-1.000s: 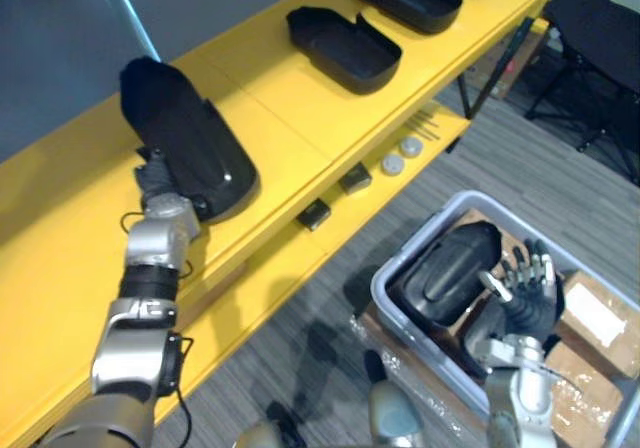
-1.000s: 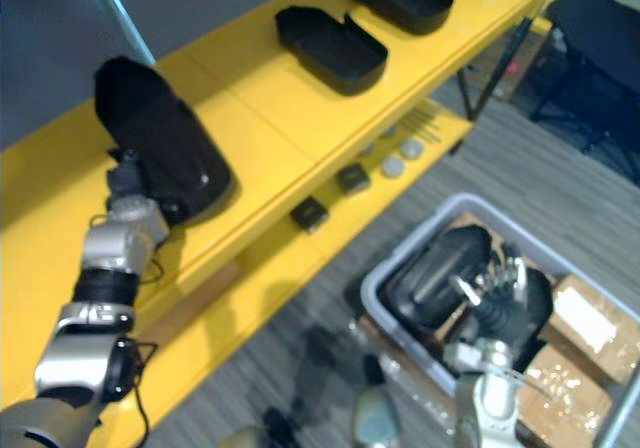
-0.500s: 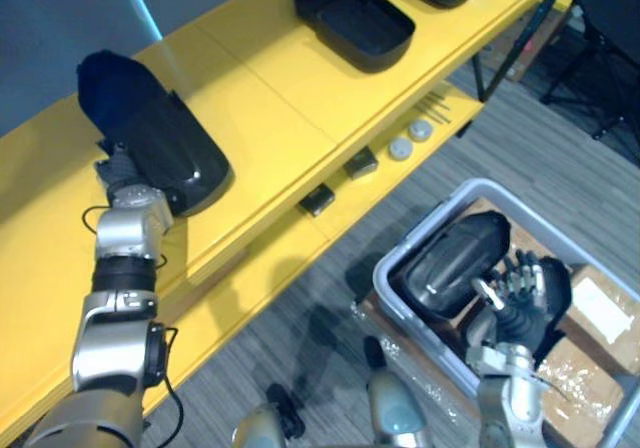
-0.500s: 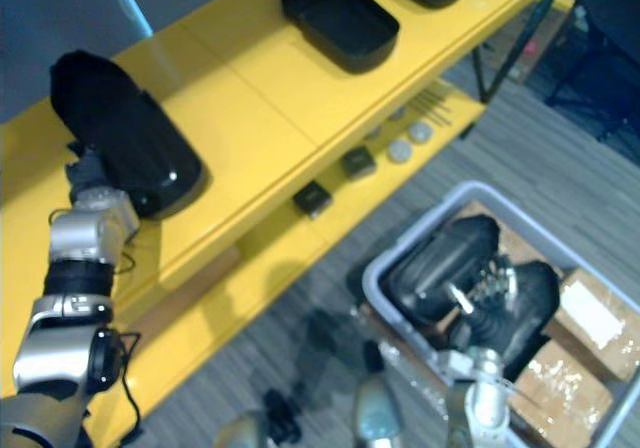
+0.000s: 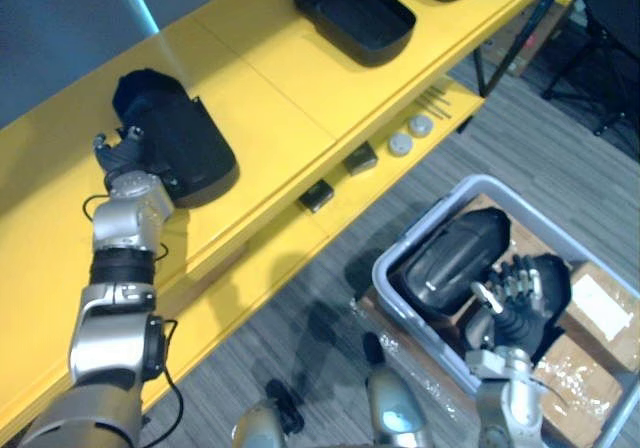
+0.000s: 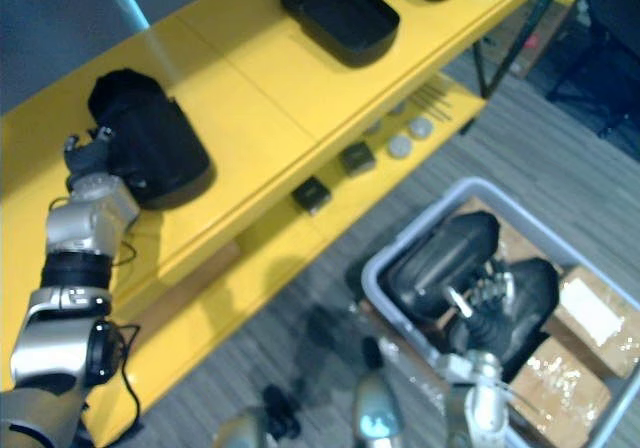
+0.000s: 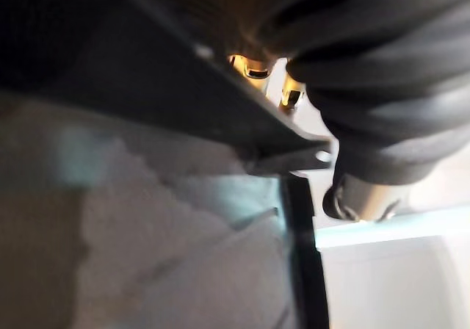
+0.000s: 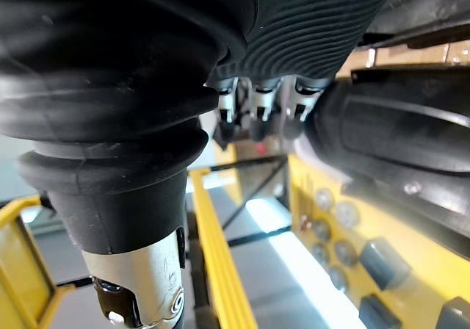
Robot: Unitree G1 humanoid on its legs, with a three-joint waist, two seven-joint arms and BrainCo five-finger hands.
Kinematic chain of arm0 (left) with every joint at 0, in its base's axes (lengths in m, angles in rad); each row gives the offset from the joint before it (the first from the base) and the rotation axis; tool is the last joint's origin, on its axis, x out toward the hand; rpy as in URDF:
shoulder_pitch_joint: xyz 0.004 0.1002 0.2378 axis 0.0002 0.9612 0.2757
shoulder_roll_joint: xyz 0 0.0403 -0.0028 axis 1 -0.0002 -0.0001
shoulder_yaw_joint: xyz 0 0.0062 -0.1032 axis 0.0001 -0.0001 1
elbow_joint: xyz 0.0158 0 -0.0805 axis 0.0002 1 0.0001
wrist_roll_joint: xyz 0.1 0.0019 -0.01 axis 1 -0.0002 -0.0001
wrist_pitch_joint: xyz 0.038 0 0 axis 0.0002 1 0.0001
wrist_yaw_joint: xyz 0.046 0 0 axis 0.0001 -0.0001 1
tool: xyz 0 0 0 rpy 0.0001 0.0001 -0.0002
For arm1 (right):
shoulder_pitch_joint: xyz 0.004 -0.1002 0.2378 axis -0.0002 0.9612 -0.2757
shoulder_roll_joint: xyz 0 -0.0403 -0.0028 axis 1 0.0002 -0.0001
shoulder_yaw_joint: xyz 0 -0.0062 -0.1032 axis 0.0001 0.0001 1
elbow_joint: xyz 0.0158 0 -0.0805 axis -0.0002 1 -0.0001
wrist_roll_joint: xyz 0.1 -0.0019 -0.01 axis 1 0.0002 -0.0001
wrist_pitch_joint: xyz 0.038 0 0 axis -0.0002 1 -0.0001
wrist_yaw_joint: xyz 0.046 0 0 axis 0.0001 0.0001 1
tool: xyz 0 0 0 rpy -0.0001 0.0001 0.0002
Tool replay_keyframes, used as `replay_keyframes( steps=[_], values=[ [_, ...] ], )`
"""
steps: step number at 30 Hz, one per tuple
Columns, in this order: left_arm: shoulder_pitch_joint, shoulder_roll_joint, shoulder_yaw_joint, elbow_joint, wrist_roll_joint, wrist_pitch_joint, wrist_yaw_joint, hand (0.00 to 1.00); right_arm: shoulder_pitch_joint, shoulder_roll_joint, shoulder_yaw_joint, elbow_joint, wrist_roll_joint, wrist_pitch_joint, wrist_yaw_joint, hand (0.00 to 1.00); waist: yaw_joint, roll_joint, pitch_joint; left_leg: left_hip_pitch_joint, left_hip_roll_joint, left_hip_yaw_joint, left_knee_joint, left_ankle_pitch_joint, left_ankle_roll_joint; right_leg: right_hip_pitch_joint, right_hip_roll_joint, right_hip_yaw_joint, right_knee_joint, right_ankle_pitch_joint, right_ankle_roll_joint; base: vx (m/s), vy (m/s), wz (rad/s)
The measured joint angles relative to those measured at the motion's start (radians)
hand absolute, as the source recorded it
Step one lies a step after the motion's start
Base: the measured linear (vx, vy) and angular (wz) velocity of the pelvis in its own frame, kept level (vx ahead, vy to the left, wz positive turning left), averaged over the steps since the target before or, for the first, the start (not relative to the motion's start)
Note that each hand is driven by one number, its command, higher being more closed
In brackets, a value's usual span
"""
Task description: Walk over and take plastic housings, then place them on the shelf
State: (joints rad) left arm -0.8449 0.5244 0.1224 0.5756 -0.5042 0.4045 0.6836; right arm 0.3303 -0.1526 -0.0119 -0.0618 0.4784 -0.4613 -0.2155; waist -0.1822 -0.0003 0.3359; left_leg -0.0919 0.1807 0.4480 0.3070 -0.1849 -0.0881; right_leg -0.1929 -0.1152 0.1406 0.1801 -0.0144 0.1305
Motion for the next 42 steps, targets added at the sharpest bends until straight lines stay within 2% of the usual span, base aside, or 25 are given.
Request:
replay_keyframes(
  steps=[3, 5, 7, 8, 10, 12, 14, 17, 21, 23, 24, 26, 27, 29, 30, 31, 34, 37, 39, 40, 42],
  values=[
    [0.0, -0.007, -0.018, 0.001, -0.083, -0.06, 0.053, 0.0, 0.001, 0.0, 0.0, 0.0, 0.0, -0.006, 0.0, 0.0, -0.001, 0.0, 0.0, 0.0, 0.001, 0.0, 0.002, 0.0, 0.0, 0.0, 0.0, 0.0, 0.001, 0.0, 0.0, 0.0, 0.0, 0.0],
    [0.0, -0.027, -0.017, 0.0, -0.138, -0.139, 0.098, 0.0, 0.002, 0.001, 0.0, -0.001, -0.001, -0.021, 0.001, 0.0, -0.001, 0.0, 0.0, 0.0, 0.001, 0.0, 0.002, 0.0, 0.0, 0.0, 0.0, 0.0, 0.001, 0.0, 0.0, 0.0, 0.0, 0.0],
    [0.0, -0.06, -0.016, -0.01, -0.207, -0.263, 0.161, 0.0, 0.001, 0.007, -0.001, -0.017, -0.004, -0.046, 0.005, 0.0, -0.003, -0.001, 0.0, 0.001, 0.0, 0.0, 0.001, 0.0, 0.0, 0.002, 0.001, 0.0, 0.001, 0.001, 0.001, 0.0, 0.0, 0.0],
    [0.0, -0.068, -0.017, -0.018, -0.22, -0.298, 0.174, 0.0, 0.001, 0.01, -0.001, -0.025, -0.009, -0.052, 0.005, 0.0, -0.004, -0.001, 0.0, 0.002, 0.0, 0.0, 0.0, 0.0, 0.0, 0.003, 0.002, 0.0, 0.001, 0.001, 0.0, 0.0, 0.0, 0.0],
    [0.0, -0.092, -0.014, -0.077, -0.243, -0.424, 0.22, 0.0, 0.0, 0.022, 0.0, -0.083, -0.053, -0.083, 0.005, 0.0, -0.01, -0.001, 0.0, 0.005, 0.0, 0.0, -0.004, 0.0, 0.0, 0.005, 0.002, -0.001, 0.001, 0.001, 0.0, 0.0, 0.0, 0.0],
    [0.001, -0.111, -0.008, -0.124, -0.24, -0.481, 0.243, 0.0, -0.002, 0.023, -0.002, -0.142, -0.087, -0.105, 0.004, 0.0, -0.013, -0.001, 0.0, 0.024, -0.003, 0.0, -0.015, 0.002, -0.001, 0.02, 0.002, -0.001, -0.002, 0.001, 0.0, 0.0, 0.0, 0.0],
    [0.01, -0.12, -0.002, -0.147, -0.23, -0.508, 0.254, 0.0, -0.007, 0.022, -0.006, -0.198, -0.11, -0.123, 0.004, 0.0, -0.018, -0.001, 0.0, 0.058, -0.008, 0.0, -0.036, 0.007, -0.004, 0.05, 0.002, -0.003, -0.012, 0.001, 0.0, 0.03, 0.006, -0.01],
    [0.029, -0.122, 0.046, -0.17, -0.179, -0.519, 0.258, 0.0, -0.06, 0.017, -0.021, -0.269, -0.112, -0.139, 0.028, 0.0, -0.025, -0.001, -0.001, 0.09, -0.024, -0.001, -0.075, 0.023, -0.003, 0.076, -0.001, -0.006, -0.028, 0.001, 0.001, 0.0, -0.001, 0.02],
    [0.077, -0.121, 0.102, -0.17, -0.103, -0.533, 0.24, 0.0, -0.177, -0.028, -0.037, -0.324, -0.091, -0.14, 0.124, 0.0, -0.026, 0.004, -0.017, 0.112, -0.05, -0.028, -0.135, 0.06, 0.001, 0.1, -0.011, -0.034, -0.044, 0.003, 0.002, 0.01, -0.002, 0.19],
    [0.13, -0.122, 0.115, -0.171, -0.077, -0.555, 0.195, 0.0, -0.268, -0.052, -0.024, -0.328, -0.086, -0.123, 0.169, 0.0, -0.02, 0.006, -0.035, 0.129, -0.055, -0.041, -0.168, 0.079, -0.001, 0.118, -0.012, -0.051, -0.055, 0.004, 0.001, 0.02, -0.021, 0.28],
    [0.196, -0.132, 0.116, -0.204, -0.039, -0.582, 0.166, 0.0, -0.317, -0.064, -0.007, -0.327, -0.091, -0.112, 0.178, 0.0, -0.017, 0.012, -0.059, 0.13, -0.057, -0.062, -0.182, 0.088, 0.0, 0.128, -0.012, -0.066, -0.064, 0.004, 0.001, 0.03, -0.019, 0.33],
    [0.348, -0.194, 0.121, -0.356, 0.047, -0.639, 0.118, 0.0, -0.363, -0.071, 0.007, -0.321, -0.093, -0.079, 0.173, 0.0, 0.01, 0.023, -0.091, 0.133, -0.059, -0.094, -0.202, 0.1, 0.0, 0.148, -0.013, -0.098, -0.078, 0.004, 0.001, 0.06, -0.014, 0.44],
    [0.433, -0.233, 0.122, -0.461, 0.073, -0.66, 0.103, 0.0, -0.372, -0.071, 0.01, -0.311, -0.1, -0.065, 0.169, 0.0, 0.019, 0.025, -0.093, 0.144, -0.06, -0.117, -0.206, 0.101, -0.001, 0.175, -0.015, -0.119, -0.09, 0.004, 0.001, 0.06, 0.002, 0.52],
    [0.666, -0.34, 0.133, -0.685, 0.166, -0.695, 0.076, 0.0, -0.369, -0.07, 0.015, -0.29, -0.137, -0.028, 0.148, 0.0, 0.057, 0.033, -0.111, 0.161, -0.064, -0.149, -0.213, 0.101, -0.001, 0.223, -0.02, -0.157, -0.119, 0.004, 0.001, 0.04, 0.007, 0.49],
    [0.754, -0.381, 0.141, -0.744, 0.188, -0.701, 0.074, 0.0, -0.361, -0.07, 0.012, -0.28, -0.144, -0.014, 0.142, 0.0, 0.066, 0.036, -0.126, 0.159, -0.069, -0.169, -0.213, 0.101, -0.001, 0.24, -0.025, -0.175, -0.133, 0.004, 0.001, 0.03, 0.004, 0.54],
    [0.845, -0.42, 0.16, -0.787, 0.203, -0.713, 0.051, 0.0, -0.345, -0.067, 0.003, -0.27, -0.154, 0.011, 0.135, 0.0, 0.091, 0.039, -0.129, 0.161, -0.073, -0.192, -0.211, 0.101, -0.001, 0.263, -0.029, -0.2, -0.146, 0.004, 0.001, 0.02, 0.001, 0.52],
    [0.998, -0.47, 0.203, -0.848, 0.235, -0.715, 0.022, 0.0, -0.309, -0.044, -0.013, -0.244, -0.157, 0.075, 0.152, 0.0, 0.138, 0.037, -0.134, 0.158, -0.083, -0.234, -0.212, 0.105, -0.001, 0.295, -0.036, -0.242, -0.166, 0.004, 0.001, -0.03, -0.013, 0.45],
    [1.113, -0.508, 0.219, -0.891, 0.247, -0.712, -0.058, 0.0, -0.265, -0.027, -0.024, -0.194, -0.129, 0.153, 0.23, 0.0, 0.158, 0.027, -0.144, 0.149, -0.095, -0.278, -0.214, 0.114, 0.001, 0.318, -0.045, -0.281, -0.174, 0.002, 0.0, -0.04, -0.011, 0.37],
    [1.137, -0.516, 0.215, -0.885, 0.242, -0.703, -0.11, 0.0, -0.267, -0.027, -0.019, -0.145, -0.119, 0.177, 0.265, 0.0, 0.17, 0.015, -0.152, 0.138, -0.096, -0.292, -0.214, 0.12, 0.0, 0.317, -0.045, -0.295, -0.174, 0.002, -0.001, -0.04, -0.014, 0.25],
    [1.145, -0.516, 0.21, -0.881, 0.237, -0.7, -0.125, 0.0, -0.268, -0.027, -0.014, -0.126, -0.107, 0.182, 0.269, 1.0, 0.171, 0.009, -0.157, 0.133, -0.097, -0.3, -0.215, 0.124, 0.0, 0.318, -0.045, -0.304, -0.173, 0.001, -0.003, -0.05, -0.028, 0.29],
    [1.163, -0.515, 0.189, -0.834, 0.237, -0.699, -0.174, 0.0, -0.293, -0.03, 0.016, -0.042, -0.086, 0.193, 0.279, 1.0, 0.176, -0.011, -0.172, 0.125, -0.097, -0.313, -0.232, 0.14, -0.002, 0.31, -0.044, -0.318, -0.173, -0.002, -0.007, -0.04, -0.036, 0.24]
  ],
)
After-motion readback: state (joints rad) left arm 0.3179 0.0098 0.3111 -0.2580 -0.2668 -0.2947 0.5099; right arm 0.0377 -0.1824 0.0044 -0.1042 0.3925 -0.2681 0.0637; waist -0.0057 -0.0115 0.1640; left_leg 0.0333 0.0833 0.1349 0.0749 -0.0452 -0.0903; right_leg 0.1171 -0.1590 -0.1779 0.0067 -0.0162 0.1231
